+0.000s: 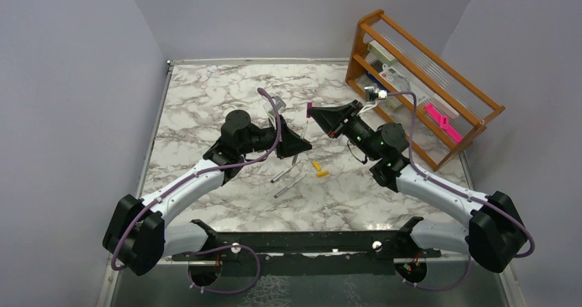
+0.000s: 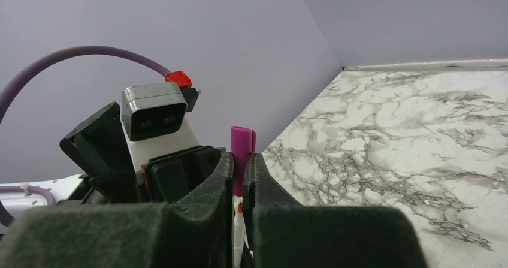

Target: Insert the pens into the pen caps

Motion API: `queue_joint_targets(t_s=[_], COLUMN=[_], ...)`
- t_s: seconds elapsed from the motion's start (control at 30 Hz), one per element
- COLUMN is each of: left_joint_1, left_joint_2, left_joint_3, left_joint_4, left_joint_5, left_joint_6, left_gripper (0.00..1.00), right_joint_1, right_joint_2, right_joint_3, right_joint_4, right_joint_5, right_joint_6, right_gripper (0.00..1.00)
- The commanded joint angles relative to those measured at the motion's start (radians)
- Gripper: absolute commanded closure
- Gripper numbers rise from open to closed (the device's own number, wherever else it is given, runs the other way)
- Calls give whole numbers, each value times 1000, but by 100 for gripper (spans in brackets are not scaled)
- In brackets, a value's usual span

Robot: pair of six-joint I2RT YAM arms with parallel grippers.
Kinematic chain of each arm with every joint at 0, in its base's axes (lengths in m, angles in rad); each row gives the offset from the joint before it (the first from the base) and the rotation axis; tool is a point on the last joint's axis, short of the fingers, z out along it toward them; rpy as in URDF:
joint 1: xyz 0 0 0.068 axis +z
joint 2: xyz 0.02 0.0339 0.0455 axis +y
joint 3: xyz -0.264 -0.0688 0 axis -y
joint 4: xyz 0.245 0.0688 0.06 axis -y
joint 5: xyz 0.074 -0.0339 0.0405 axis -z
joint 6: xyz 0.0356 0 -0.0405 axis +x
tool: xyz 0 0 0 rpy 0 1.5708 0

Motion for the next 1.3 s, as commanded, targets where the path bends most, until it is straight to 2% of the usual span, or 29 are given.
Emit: queue_joint_targets(t_s=[0.0,1.27], left_joint_1=[-4,-4], left_joint_2=[-25,-22], left_joint_3=[-6,2], left_joint_4=[30,30], left_joint_5=[-11,-35], left_joint_6=[10,3], left_gripper=[100,100], right_joint_1=[3,4], right_joint_2=[-26,-3], right_joint_3=[-14,-34], right_joint_4=[18,25], right_joint_5=[21,-36], right_joint_6=[-6,-2], right_gripper=[99,99])
